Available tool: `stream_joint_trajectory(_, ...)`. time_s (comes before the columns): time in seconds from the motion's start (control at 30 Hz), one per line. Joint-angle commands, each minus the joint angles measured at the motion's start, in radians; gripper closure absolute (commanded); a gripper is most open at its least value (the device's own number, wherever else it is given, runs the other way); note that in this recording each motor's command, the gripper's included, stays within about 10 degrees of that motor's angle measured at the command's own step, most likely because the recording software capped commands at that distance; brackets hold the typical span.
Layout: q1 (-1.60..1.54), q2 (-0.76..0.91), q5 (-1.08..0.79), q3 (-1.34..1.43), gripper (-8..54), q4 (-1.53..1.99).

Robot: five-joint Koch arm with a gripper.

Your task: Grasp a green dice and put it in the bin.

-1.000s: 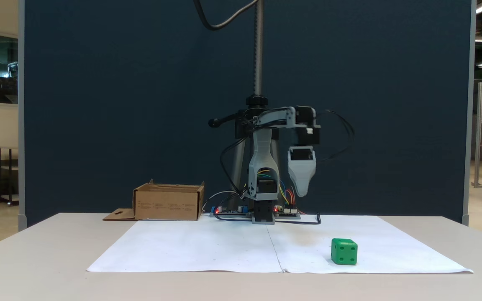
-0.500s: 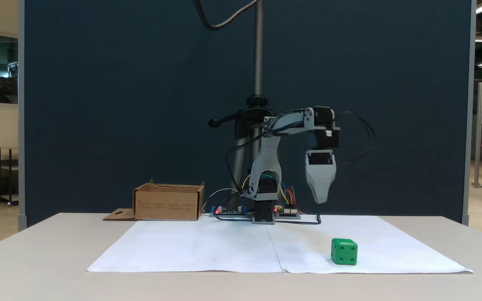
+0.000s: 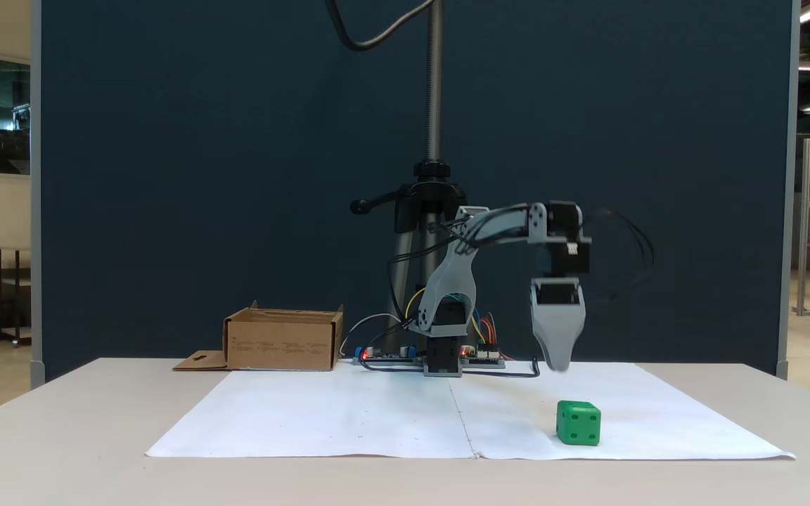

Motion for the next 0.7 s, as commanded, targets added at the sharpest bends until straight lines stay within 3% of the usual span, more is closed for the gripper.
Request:
stream_joint_trajectory(0.0,-0.008,0.006,0.077,-0.057,4.0,-0.037)
stream_joint_trajectory(0.67,-0.006,-0.092,0.077,-0.104,4.2,-0.175)
